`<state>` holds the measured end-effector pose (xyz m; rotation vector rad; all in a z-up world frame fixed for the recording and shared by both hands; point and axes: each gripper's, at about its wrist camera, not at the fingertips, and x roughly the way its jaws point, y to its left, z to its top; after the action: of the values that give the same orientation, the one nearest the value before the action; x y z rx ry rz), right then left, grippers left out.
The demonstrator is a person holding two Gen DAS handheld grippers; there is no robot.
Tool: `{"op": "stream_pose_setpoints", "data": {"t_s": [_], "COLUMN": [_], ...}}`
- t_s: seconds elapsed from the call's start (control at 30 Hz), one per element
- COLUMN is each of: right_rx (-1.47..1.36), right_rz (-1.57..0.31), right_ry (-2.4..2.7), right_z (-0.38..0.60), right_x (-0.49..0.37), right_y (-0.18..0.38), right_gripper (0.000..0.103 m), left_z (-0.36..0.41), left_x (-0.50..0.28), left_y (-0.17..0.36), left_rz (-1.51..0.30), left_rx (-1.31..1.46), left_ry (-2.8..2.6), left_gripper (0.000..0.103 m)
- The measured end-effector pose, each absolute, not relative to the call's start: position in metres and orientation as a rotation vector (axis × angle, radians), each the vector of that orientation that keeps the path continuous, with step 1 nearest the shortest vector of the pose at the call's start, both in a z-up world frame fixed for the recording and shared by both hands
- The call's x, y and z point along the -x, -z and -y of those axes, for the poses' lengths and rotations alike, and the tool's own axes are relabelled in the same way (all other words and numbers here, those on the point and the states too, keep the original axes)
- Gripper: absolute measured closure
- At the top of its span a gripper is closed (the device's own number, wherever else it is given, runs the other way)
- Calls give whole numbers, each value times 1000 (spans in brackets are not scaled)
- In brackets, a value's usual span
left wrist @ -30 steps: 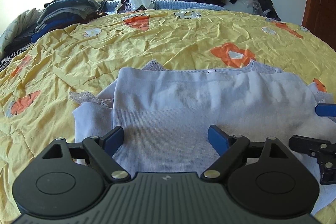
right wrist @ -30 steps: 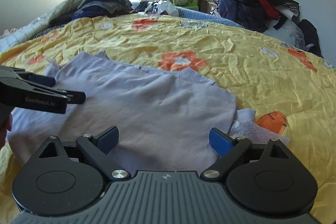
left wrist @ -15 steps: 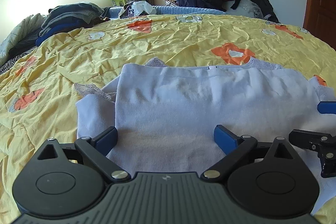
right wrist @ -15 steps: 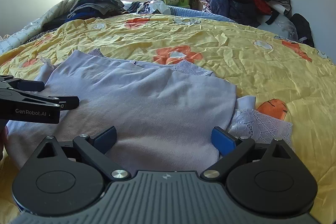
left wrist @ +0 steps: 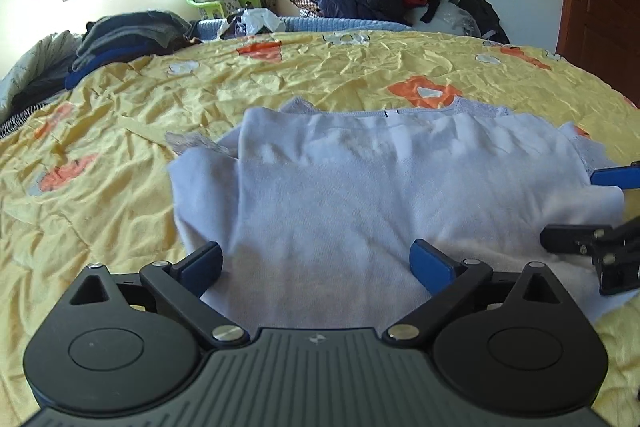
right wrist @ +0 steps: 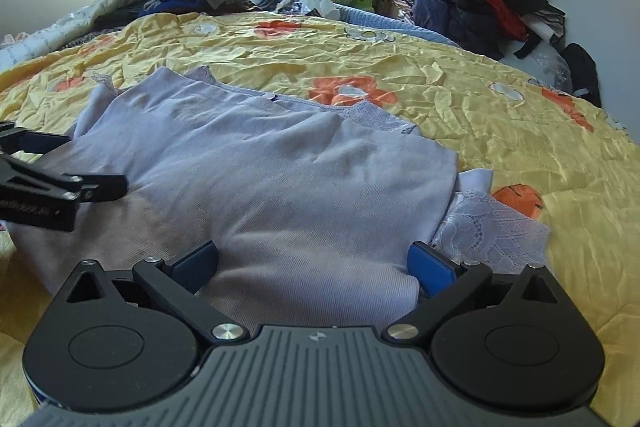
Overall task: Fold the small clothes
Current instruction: 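Move the left tool toward the folded sweater's side edge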
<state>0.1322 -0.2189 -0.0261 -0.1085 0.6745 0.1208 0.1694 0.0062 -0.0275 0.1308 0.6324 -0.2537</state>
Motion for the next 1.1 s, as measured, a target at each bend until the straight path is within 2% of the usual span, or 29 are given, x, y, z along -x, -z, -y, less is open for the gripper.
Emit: {"op": "stream_pose_setpoints", "data": {"t_s": [0.2, 0.37, 0.5, 0.57, 0.73, 0.83, 0.93, 1.0, 1.1], "right_rx": [116, 237, 525, 585, 235, 20, 87, 63, 89], "right_rz": [-572, -510, -341, -343, -505, -597, -664, -628, -566], "right_ry": [-162, -231, -62, 24, -152, -346, -198, -120, -84], "right_z": [197, 155, 128, 138, 205, 224, 221, 221, 201], "right_x": [-102, -79, -64, -74, -93, -107, -123, -121, -109], "right_y": [7, 3, 6, 10, -7, 2, 24, 23, 11], "right_gripper": [2, 4, 1, 1, 10, 10, 12, 15, 12], "left_z": [-40, -88, -120, -126, -121, -111, -110, -116, -127], "left_x": [-175, -215, -238, -237, -222, -225, -232, -237, -246], "left_y": [-4, -8, 5, 9, 2, 0, 6, 11, 17], "left_rz": [-535, -661, -781, -793, -697, -694, -735, -766, -805], "left_rx": [-82, 150, 327, 339, 302, 271, 285, 317, 376], "left_ry": [199, 198, 203, 187, 186, 190, 211, 222, 250], "left_gripper": [2, 2, 2, 2, 2, 2, 2, 2, 2]}}
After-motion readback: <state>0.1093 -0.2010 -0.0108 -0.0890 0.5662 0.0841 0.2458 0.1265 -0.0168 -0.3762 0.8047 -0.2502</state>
